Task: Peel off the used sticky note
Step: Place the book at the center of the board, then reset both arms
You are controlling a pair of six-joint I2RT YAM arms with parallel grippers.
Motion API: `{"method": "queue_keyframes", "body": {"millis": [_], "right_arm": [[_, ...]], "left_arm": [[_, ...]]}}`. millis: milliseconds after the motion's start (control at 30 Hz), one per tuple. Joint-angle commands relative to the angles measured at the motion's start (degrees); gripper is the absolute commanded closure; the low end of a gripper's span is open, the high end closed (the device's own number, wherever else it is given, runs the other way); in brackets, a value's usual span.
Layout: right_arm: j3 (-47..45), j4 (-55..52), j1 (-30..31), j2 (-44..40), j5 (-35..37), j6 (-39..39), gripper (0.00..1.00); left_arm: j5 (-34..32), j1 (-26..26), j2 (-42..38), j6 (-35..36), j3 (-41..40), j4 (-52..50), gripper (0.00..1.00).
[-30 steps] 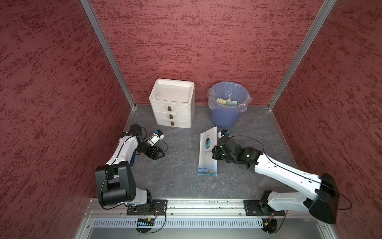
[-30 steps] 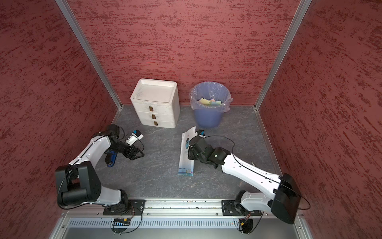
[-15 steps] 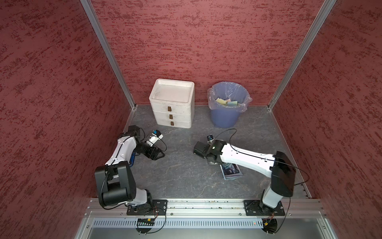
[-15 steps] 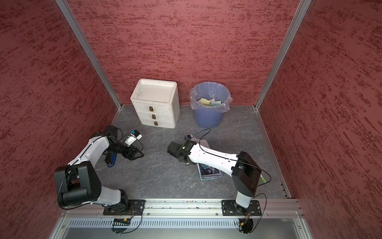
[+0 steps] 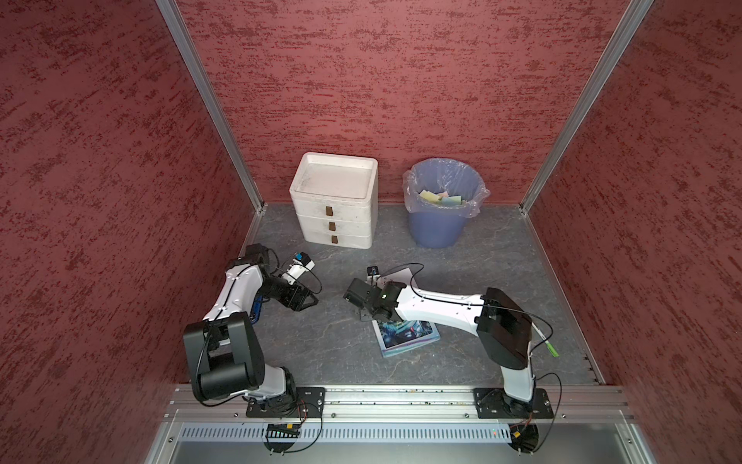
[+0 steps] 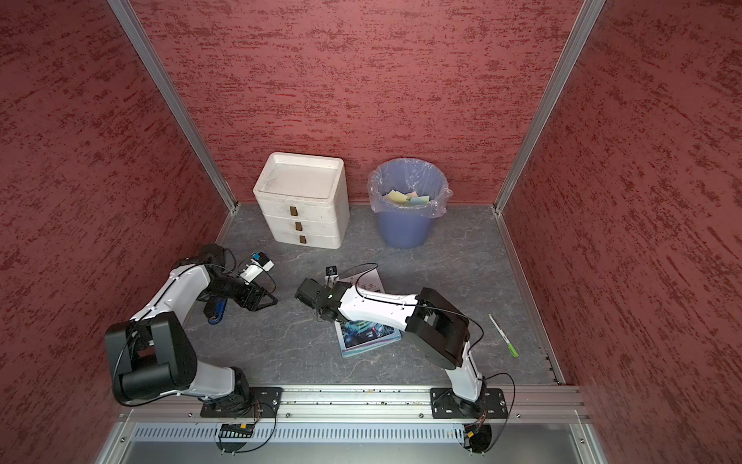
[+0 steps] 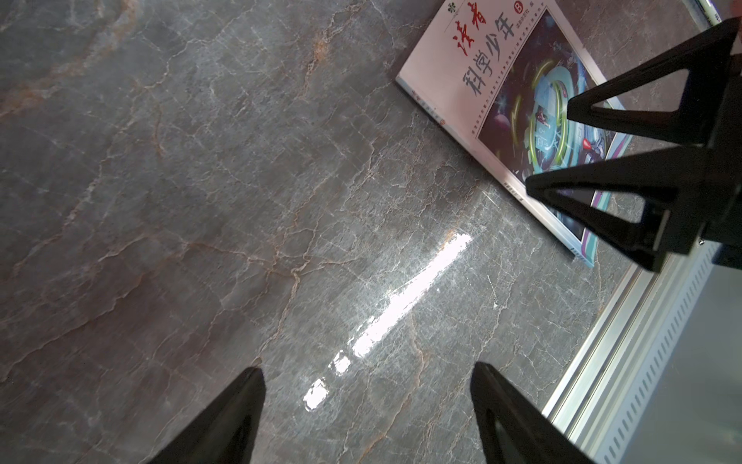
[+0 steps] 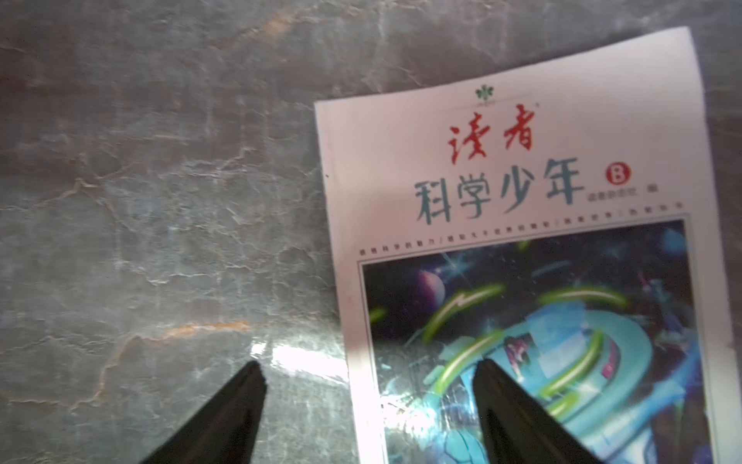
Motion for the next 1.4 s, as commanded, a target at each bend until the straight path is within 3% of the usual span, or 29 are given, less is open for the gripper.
{"method": "queue_keyframes", "body": {"millis": [0, 133, 200, 333, 400, 533, 667, 733, 900, 1167, 1367], "right_arm": [[-0.9, 7.8, -0.9, -3.6, -1.7, 1.0, 0.01], [-9.5, 12.1, -3.4, -13.9, 0.3, -2.8, 0.02], [-13.9, 11.9, -4.5, -20.2, 6.6, -5.9, 0.02], [-24.8, 13.9, -10.4, -33.2, 16.4, -13.1, 0.02], [-32.6, 18.8, -15.8, -41.0, 17.9, -17.6, 0.02], [-44.9, 27.1, -33.0, -52.6, 10.0, -21.7, 0.01], [-60.0, 52.1, -42.0, -60.5, 12.3, -30.8, 0.02], [-66.5, 62.7, -45.2, -60.9, 12.6, -33.0, 0.02], [-64.8, 64.1, -52.5, -55.0, 10.3, -31.4, 0.01], [-63.5, 74.8, -53.9, -45.4, 10.9, -42.9, 0.01], [-70.0, 91.4, -56.1, -38.3, 7.1, -46.9, 0.01]], "left_arm": [[1.1, 0.5, 0.1, -0.3, -0.7, 0.3, 0.15], [2.0, 0.5, -0.5, -5.1, -1.0, 3.7, 0.06], [3.4, 0.7, -0.9, -9.6, -1.4, 7.6, 0.0], [6.8, 1.8, -1.0, -21.1, -2.1, 18.1, 0.0], [8.2, 2.6, -0.5, -28.5, -3.9, 27.3, 0.0], [8.0, 2.8, 0.9, -37.8, -7.2, 41.1, 0.0], [7.3, 2.7, 2.3, -44.0, -9.4, 52.0, 0.0], [5.7, 2.0, 2.8, -45.2, -10.8, 56.0, 0.0], [0.8, 0.6, 3.5, -47.3, -16.3, 68.3, 0.0], [-1.1, 0.2, -0.5, -50.3, -26.6, 90.2, 0.0], [-5.8, -0.4, -2.4, -53.8, -30.6, 96.6, 0.0]]}}
